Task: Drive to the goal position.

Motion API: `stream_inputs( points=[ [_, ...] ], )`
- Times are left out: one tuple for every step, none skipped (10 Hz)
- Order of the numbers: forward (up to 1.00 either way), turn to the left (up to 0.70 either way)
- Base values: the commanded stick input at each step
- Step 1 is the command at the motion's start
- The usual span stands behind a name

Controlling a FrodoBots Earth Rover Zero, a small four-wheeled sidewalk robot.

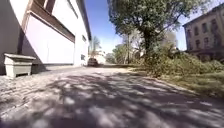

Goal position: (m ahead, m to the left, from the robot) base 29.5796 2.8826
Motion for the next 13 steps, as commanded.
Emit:
stream_inputs(
  points=[
    [1.00,0.00],
    [1.00,0.00],
    [1.00,0.00],
    [1.00,0.00],
    [1.00,0.18],
    [1.00,0.20],
    [1.00,0.00],
    [1.00,0.00],
    [1.00,0.00],
    [1.00,0.00],
    [1.00,0.00],
    [1.00,0.00],
    [1.00,0.00]
  ],
)
